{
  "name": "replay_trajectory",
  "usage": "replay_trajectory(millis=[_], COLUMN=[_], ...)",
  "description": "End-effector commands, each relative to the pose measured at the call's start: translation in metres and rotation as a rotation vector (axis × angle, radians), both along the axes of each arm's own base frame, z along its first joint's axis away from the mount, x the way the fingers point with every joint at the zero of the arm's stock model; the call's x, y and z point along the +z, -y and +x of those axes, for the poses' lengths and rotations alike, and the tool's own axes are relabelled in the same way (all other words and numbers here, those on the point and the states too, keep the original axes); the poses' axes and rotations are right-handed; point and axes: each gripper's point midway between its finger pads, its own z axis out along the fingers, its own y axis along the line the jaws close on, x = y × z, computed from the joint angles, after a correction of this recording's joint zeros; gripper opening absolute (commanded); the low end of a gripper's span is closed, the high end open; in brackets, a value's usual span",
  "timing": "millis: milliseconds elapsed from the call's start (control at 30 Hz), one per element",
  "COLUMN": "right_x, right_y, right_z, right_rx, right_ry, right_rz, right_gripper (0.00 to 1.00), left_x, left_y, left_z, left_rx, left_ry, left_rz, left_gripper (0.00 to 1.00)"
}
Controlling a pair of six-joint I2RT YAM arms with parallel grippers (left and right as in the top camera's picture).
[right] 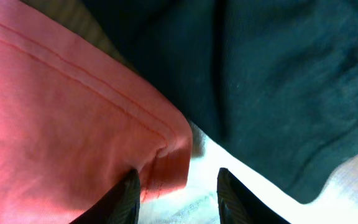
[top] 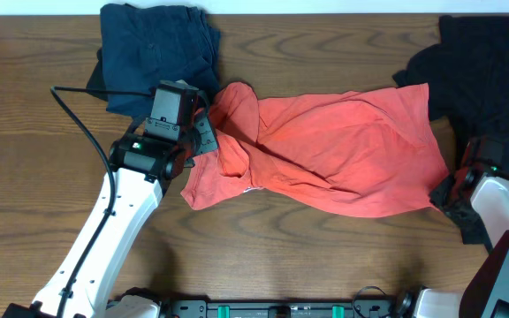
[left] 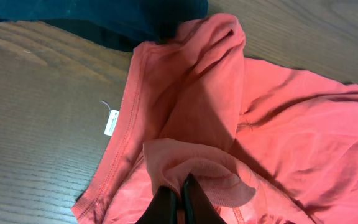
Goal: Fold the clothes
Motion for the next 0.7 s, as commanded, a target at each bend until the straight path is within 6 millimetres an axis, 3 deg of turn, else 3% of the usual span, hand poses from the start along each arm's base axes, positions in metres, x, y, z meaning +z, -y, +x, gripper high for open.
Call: replay_trajectory(millis=[0,400,433,467,533,667], right_x=[-0.002,-0.016,-0.016,-0.016,-0.017,-0.009], right_y=[0.001,-0.008,-0.01,-0.013,-0.014,-0.023], right_z=[-0.001,-0.007,-0.007,-0.006,-0.005,0.006], right_rx=[-0.03,0.007,0.017,0.037,0.045,0.095], right_ry=[0.021,0.024,0.022,0.026,0.028,0.056], right_rz=[-0.003,0.032,0.038,0.054,0.061,0.12], right_gripper=[0.38,0.45,0.37,0.17,0.01,0.01], left_x=[-0.001,0.0,0.0,0.0,0.0,0.002], left_y=[-0.006,-0.006,-0.006,-0.007,-0.009,-0.01], left_z=[0.003,0.004,0.004,0.004,0.005,0.004], left_rx=[0.005,0.008,0.008,0.01,0.016,0.011], left_ry=[0.006,0.012,0.012,0.012,0.014,0.022], left_rz=[0.031,0.032,0.032,0.035,0.045,0.055], left_gripper=[0.06,0.05,0.06,0.06,0.06,0.06])
